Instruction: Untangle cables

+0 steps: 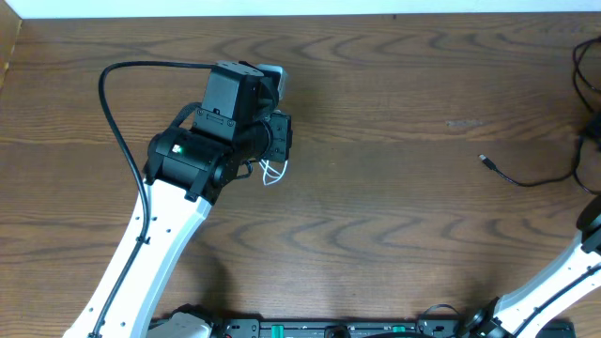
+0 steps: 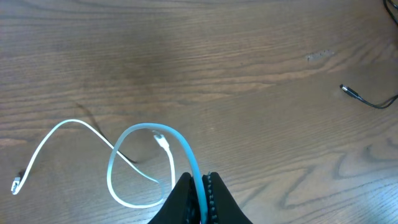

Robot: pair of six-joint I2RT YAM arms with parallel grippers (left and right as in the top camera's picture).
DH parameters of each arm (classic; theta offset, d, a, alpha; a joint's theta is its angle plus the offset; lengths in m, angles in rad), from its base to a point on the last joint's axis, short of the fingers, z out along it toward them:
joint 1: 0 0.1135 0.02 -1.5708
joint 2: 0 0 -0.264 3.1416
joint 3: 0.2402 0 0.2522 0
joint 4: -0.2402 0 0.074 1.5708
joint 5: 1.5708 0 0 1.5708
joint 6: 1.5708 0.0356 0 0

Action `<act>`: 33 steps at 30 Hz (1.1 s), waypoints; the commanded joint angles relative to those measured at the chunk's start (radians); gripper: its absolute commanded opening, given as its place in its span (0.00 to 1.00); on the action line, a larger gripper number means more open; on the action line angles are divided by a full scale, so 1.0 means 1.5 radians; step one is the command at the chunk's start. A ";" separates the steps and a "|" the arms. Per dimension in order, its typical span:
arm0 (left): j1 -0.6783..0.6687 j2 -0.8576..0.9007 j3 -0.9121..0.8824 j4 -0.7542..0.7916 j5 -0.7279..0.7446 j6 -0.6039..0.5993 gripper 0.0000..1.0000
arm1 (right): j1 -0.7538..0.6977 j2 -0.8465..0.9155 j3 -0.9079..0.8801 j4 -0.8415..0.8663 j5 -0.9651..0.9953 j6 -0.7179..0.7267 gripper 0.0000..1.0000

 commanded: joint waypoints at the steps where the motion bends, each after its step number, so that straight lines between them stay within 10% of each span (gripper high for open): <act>1: -0.002 0.002 0.011 0.001 0.008 -0.003 0.08 | 0.016 -0.002 -0.036 0.015 0.044 -0.019 0.40; 15: -0.002 0.002 0.010 0.001 0.005 -0.003 0.07 | 0.004 -0.002 -0.166 0.112 0.098 0.031 0.34; 19: -0.002 0.003 0.010 0.001 0.005 -0.003 0.08 | 0.001 -0.002 -0.198 0.146 0.122 0.074 0.01; 33: -0.002 0.003 0.010 0.001 0.006 -0.003 0.08 | -0.099 -0.138 -0.021 0.143 0.087 0.260 0.01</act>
